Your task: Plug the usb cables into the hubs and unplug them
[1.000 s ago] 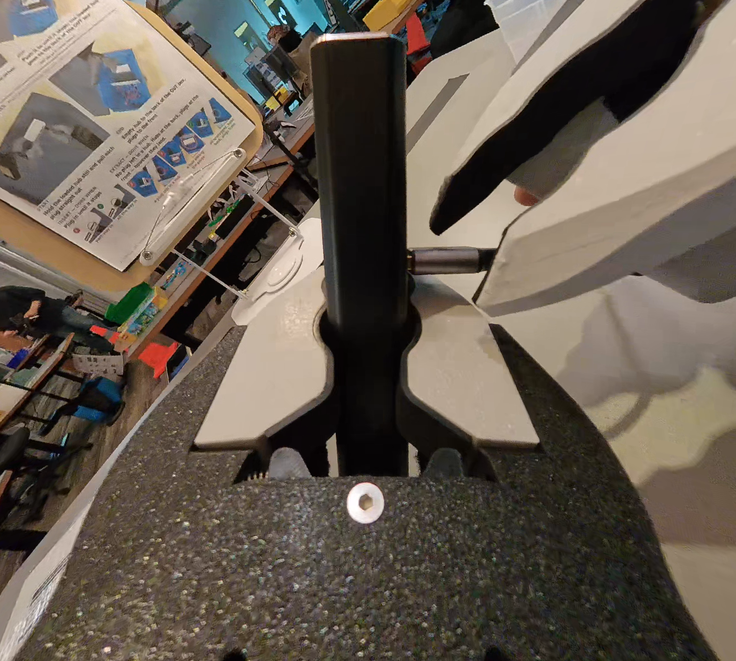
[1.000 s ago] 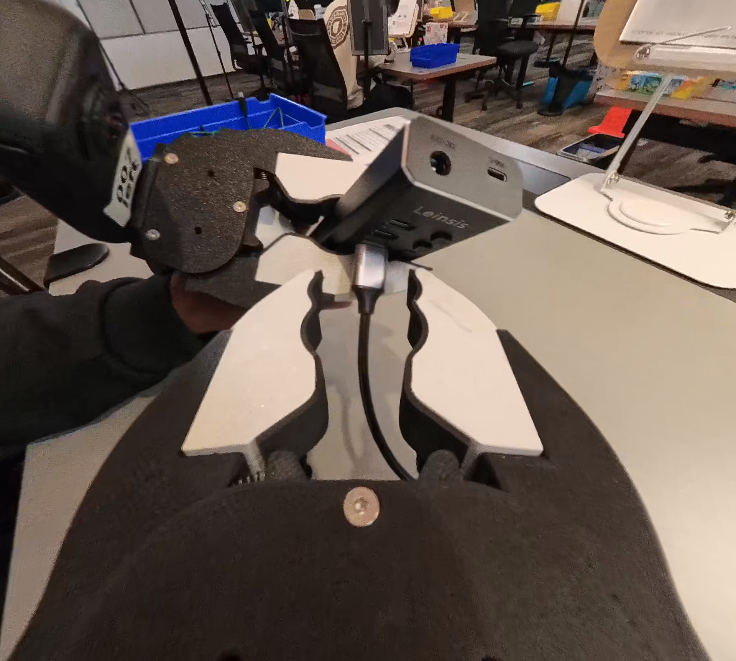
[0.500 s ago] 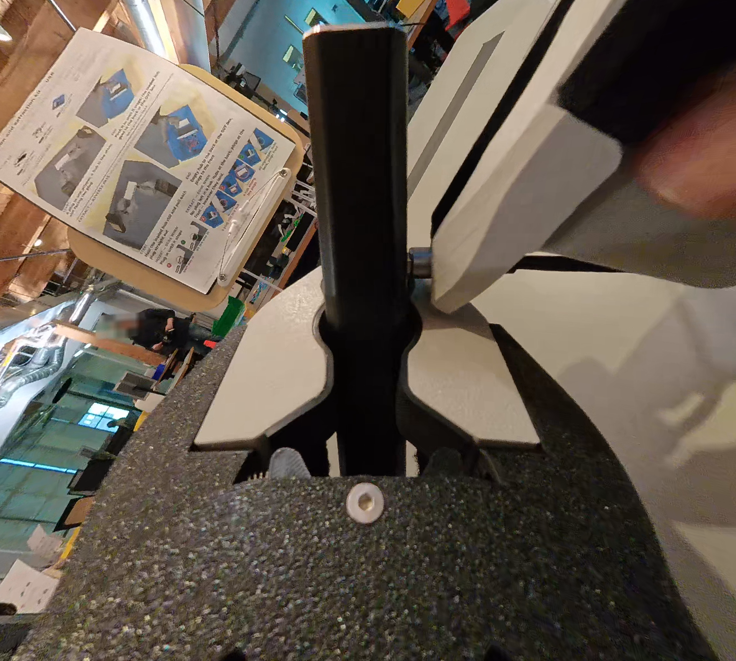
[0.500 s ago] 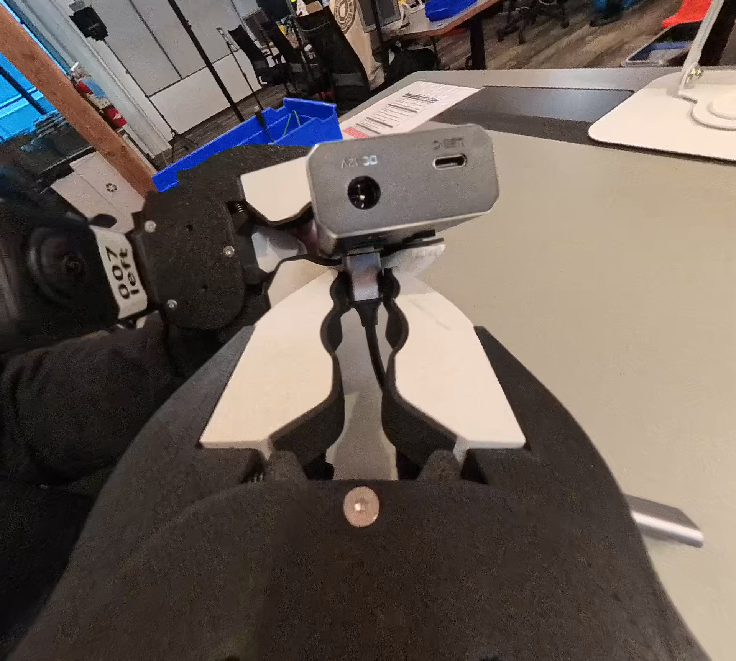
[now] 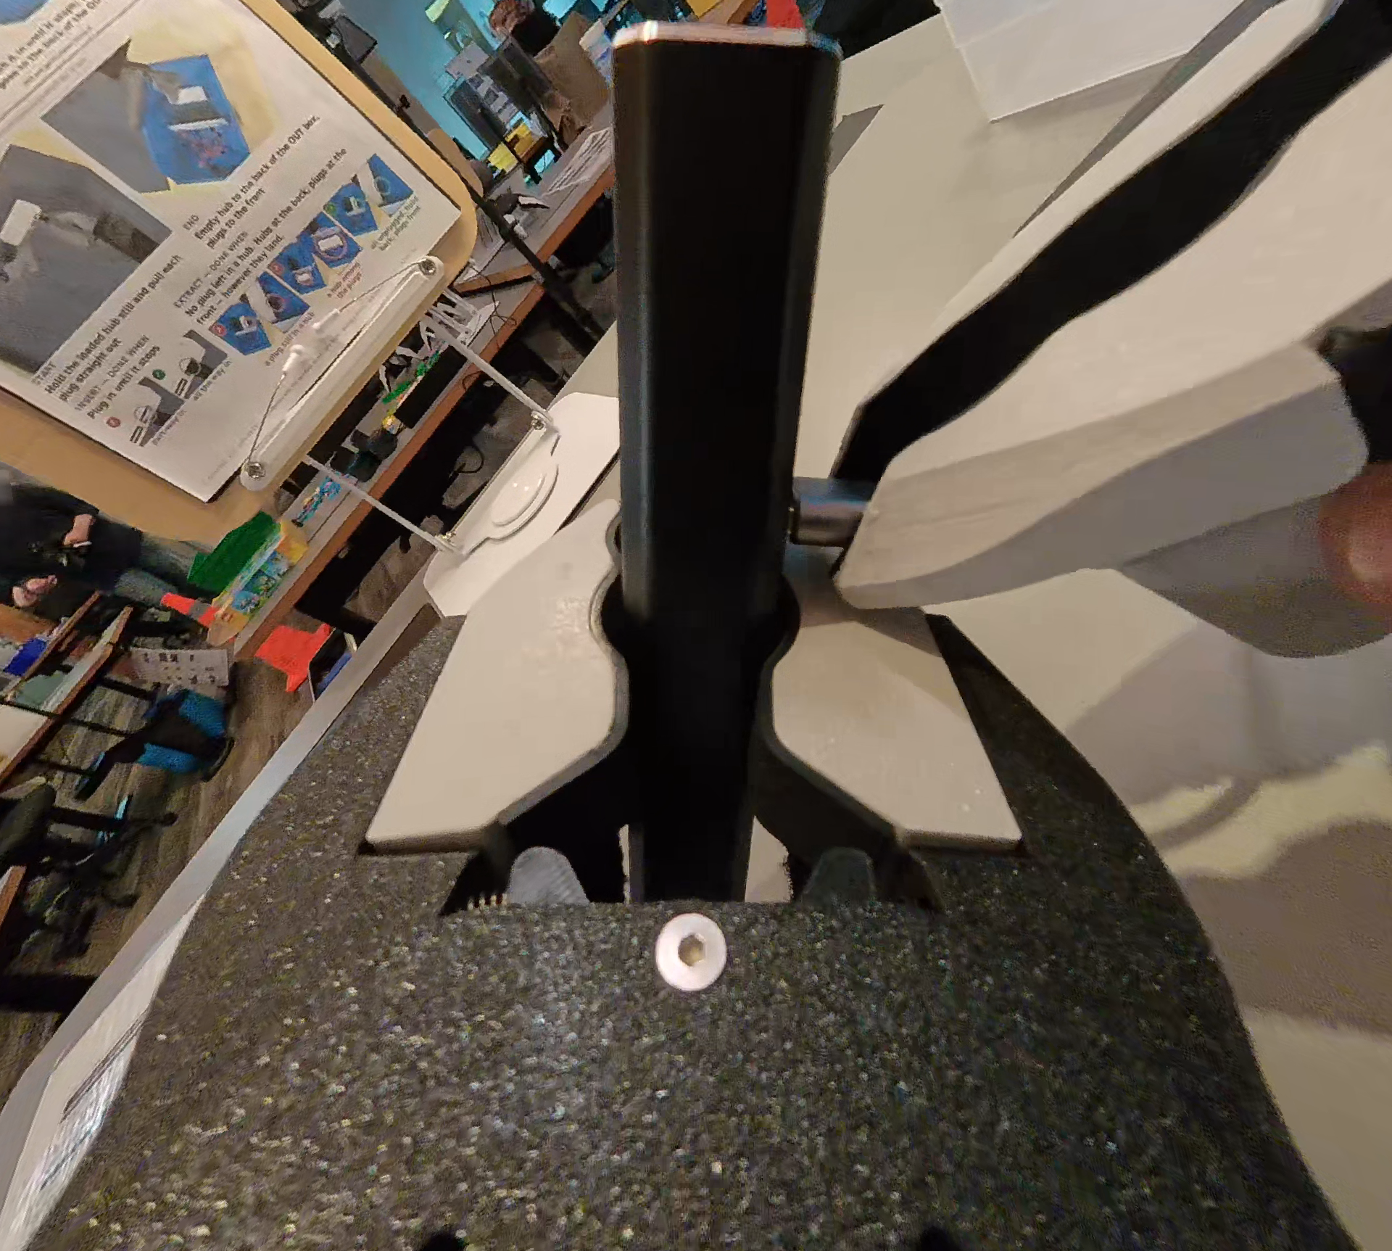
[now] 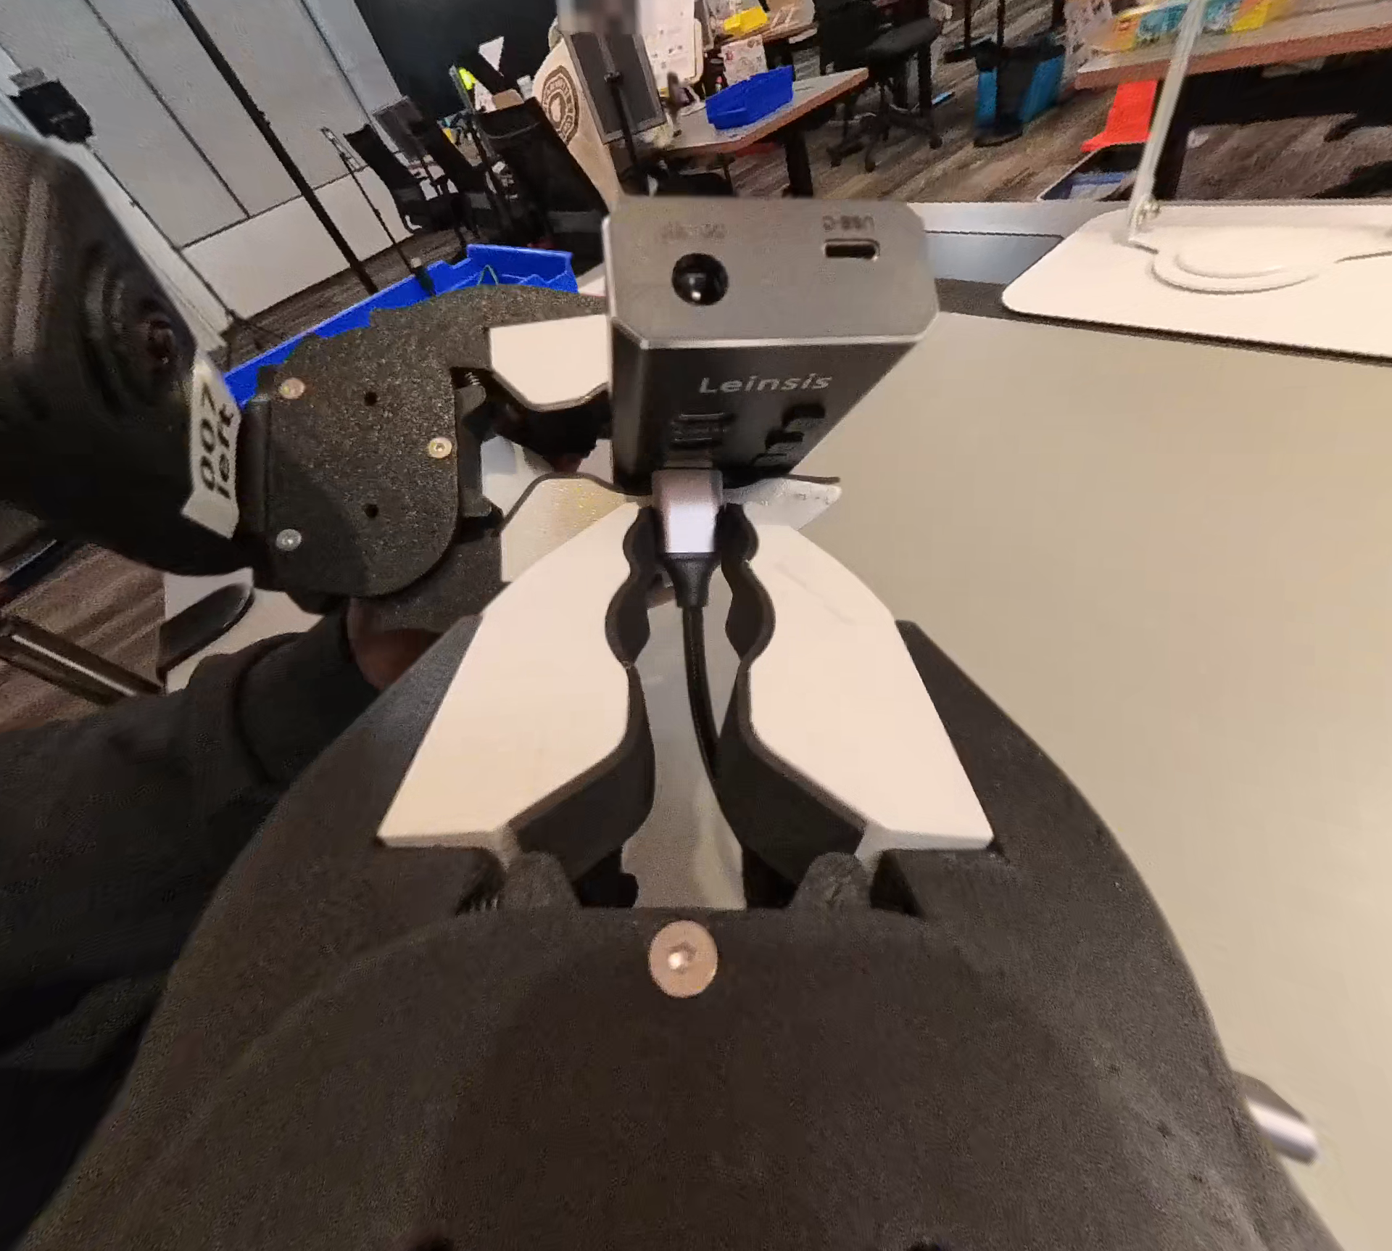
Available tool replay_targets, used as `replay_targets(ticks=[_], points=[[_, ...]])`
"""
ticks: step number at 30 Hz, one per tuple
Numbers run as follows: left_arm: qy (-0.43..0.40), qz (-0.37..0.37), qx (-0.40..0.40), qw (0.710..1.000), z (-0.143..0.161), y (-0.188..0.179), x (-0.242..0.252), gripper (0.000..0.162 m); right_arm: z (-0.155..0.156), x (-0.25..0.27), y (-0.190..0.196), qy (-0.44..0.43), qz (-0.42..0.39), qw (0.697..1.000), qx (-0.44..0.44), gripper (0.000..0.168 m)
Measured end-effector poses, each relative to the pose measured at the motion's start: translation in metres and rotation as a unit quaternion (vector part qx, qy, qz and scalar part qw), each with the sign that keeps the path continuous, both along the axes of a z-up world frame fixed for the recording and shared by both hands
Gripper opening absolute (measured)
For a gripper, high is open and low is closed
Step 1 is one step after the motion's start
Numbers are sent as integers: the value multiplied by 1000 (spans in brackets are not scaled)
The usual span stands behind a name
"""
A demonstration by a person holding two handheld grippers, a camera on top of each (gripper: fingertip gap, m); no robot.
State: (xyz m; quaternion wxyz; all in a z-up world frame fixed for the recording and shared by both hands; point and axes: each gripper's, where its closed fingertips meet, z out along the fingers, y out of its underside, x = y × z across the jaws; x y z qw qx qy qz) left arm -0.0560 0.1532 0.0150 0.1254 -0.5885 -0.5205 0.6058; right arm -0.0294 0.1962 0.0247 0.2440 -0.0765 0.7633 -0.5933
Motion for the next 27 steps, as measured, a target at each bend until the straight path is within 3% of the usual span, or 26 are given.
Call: replay_targets(ticks=[3,4,10,13,15,18,21,23,25,27], points=[[6,-93,-2,996,3,19,2,31,2,7,12,52,99,992,-55,18],[-1,-93,-8,996,2,21,2,31,1,7,15,54,119,990,-58,18],[-8,-35,18,999,-5,8,-4,31,-4,-1,7,-21,9,1000,7,17],[-4,-64,2,998,0,19,-1,31,-1,2,15,37,43,998,-39,18],[-8,-62,-9,998,2,21,-2,31,0,0,18,31,69,996,-45,18],[7,-45,60,997,-3,17,-8,31,1,-4,15,-20,29,999,-22,17],[33,-35,96,994,2,10,-3,30,1,-1,16,17,11,999,-31,17],[129,-7,198,972,23,-22,25,30,-11,-17,19,62,9,998,-21,17],[150,40,166,974,36,-46,59,30,-10,-44,23,-9,-11,1000,-18,17],[114,46,127,984,33,-45,68,29,-3,-51,30,40,-13,998,-46,17]])
